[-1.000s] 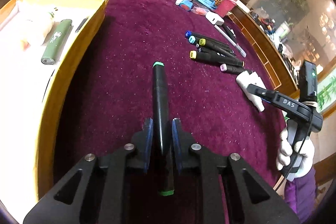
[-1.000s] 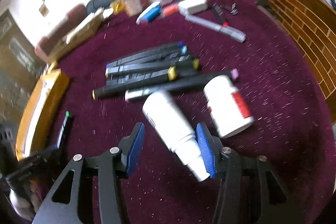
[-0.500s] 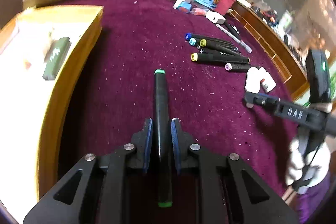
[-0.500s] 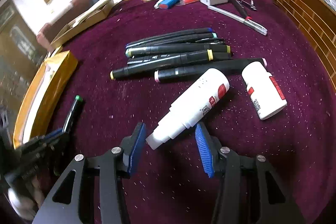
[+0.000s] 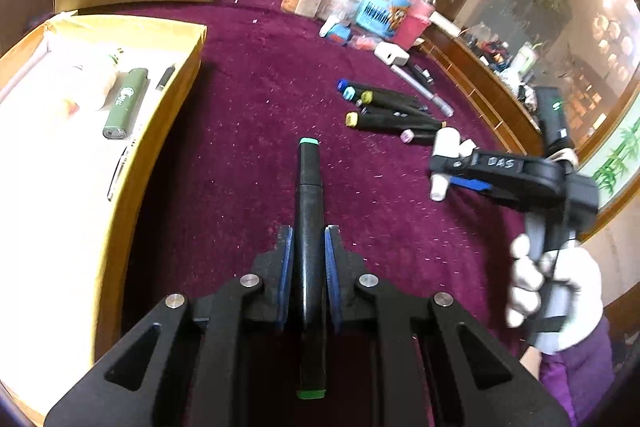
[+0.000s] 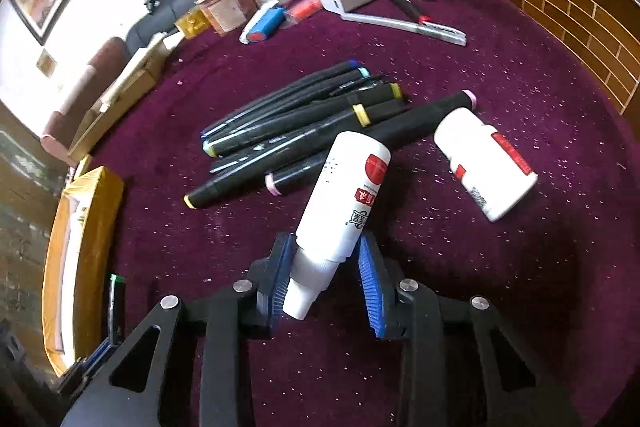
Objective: Organize rigid objects
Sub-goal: 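Carry the marker and spray bottle into the white tray and open both grippers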
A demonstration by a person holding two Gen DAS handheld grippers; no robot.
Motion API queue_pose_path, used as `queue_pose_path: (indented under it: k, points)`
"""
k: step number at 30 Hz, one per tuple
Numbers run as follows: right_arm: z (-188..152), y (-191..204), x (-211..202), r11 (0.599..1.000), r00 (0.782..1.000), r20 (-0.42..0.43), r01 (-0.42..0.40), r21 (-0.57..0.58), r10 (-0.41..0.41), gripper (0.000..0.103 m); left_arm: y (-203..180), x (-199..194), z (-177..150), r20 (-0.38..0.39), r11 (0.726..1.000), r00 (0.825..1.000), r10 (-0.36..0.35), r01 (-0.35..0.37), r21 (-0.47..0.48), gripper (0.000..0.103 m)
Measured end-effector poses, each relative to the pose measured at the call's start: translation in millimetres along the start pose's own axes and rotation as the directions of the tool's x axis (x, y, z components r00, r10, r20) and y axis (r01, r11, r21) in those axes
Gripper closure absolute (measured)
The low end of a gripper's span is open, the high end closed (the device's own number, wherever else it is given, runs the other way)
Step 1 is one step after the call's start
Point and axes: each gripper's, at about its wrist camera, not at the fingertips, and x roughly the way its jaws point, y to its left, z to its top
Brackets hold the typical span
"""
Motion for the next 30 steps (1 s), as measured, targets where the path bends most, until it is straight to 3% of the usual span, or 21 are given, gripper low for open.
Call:
queue_pose_path:
  k: [7,14,24,30]
  points:
    - [-7.8,-7.0,-10.8,0.996,0.997,-0.006,-0.082,0.023,0.082,0.077,13.0,-32.4,1.4,0.058,0.996,0.995,-0.076,0.079,-0.052,0.09]
    - [-17.5,26.3,-27.3,0.982,0.982,-0.015,-0.187,-0.032,0.186,0.077,46.6,-65.5,7.1,0.112,0.987,0.989,-0.099,0.112,-0.116,0.09]
    - [-18.6,123.0,-22.0,0.924,0.932,-0.107,-0.359,-0.132,0.347,0.077,142.2,-96.8,37.0,0.135,0.971,0.988,0.078,-0.044,-0.233,0.09]
    - [-23.8,198.6,-0.4,0.887,0.91,-0.183,-0.406,-0.218,0.372,0.077,180.0,-88.0,67.2,0.112,0.961,0.983,0.144,-0.112,-0.253,0.09]
